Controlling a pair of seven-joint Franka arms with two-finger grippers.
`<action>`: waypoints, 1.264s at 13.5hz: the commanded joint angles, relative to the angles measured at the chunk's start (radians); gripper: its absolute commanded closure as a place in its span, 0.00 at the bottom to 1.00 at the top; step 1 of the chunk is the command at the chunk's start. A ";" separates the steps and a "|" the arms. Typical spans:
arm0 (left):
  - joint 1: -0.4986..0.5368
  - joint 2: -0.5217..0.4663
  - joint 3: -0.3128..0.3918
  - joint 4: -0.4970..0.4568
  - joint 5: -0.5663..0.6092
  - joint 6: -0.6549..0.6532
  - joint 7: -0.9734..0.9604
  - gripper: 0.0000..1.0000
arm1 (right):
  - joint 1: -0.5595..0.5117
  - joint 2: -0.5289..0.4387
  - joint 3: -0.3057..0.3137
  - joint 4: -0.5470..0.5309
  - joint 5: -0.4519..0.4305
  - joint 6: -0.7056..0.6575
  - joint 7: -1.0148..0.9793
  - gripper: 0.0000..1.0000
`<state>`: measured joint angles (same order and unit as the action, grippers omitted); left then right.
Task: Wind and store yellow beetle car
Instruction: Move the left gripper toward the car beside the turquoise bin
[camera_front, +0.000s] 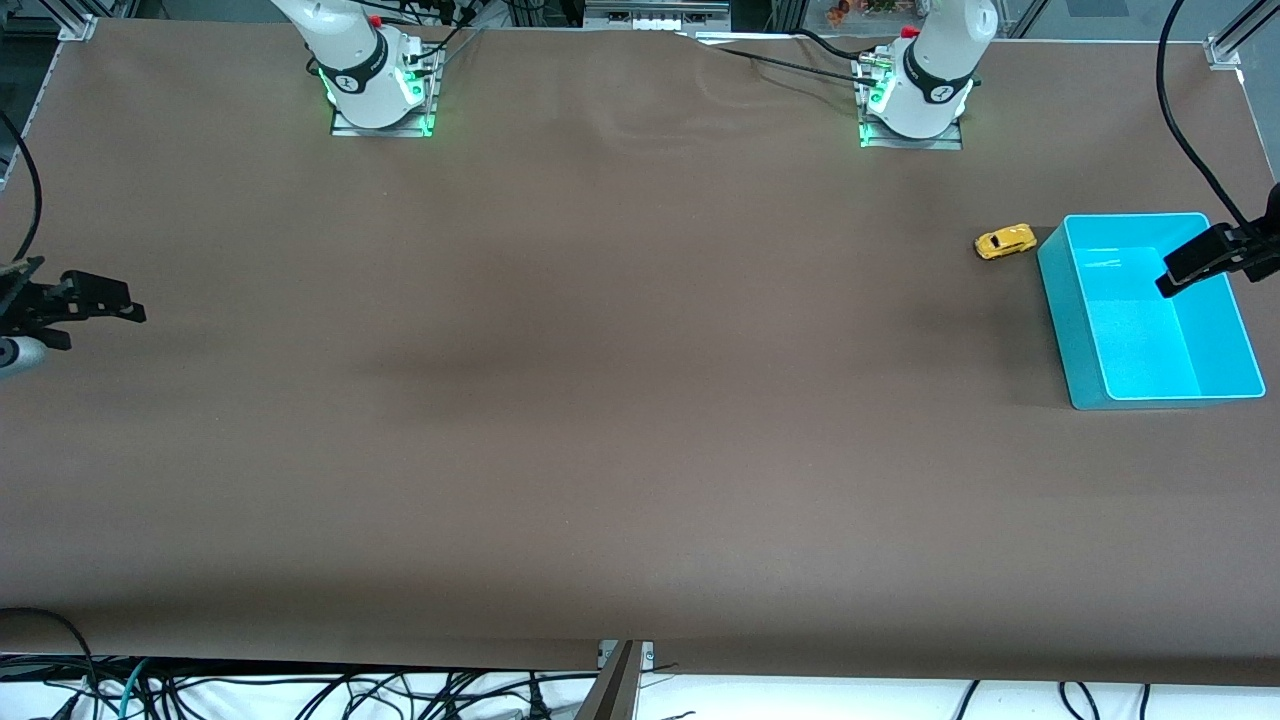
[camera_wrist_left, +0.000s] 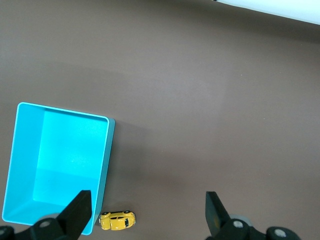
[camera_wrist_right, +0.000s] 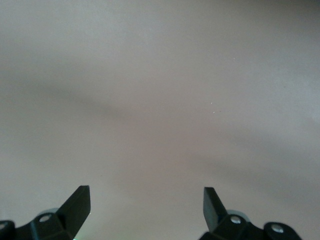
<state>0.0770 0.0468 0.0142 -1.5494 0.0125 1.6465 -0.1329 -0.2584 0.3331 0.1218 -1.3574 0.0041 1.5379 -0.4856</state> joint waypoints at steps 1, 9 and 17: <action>0.006 0.015 0.000 0.032 -0.002 -0.017 0.024 0.00 | 0.004 0.003 0.006 0.061 -0.004 -0.050 0.018 0.00; 0.017 0.013 0.003 0.032 -0.002 -0.017 0.021 0.00 | 0.071 -0.011 -0.004 0.133 -0.105 -0.048 0.016 0.00; 0.081 0.019 0.013 0.011 -0.011 -0.136 -0.013 0.00 | 0.151 -0.107 -0.021 0.084 -0.107 -0.050 0.271 0.00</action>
<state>0.1256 0.0575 0.0305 -1.5492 0.0130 1.5759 -0.1357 -0.1319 0.2653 0.1161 -1.2250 -0.1079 1.4977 -0.3443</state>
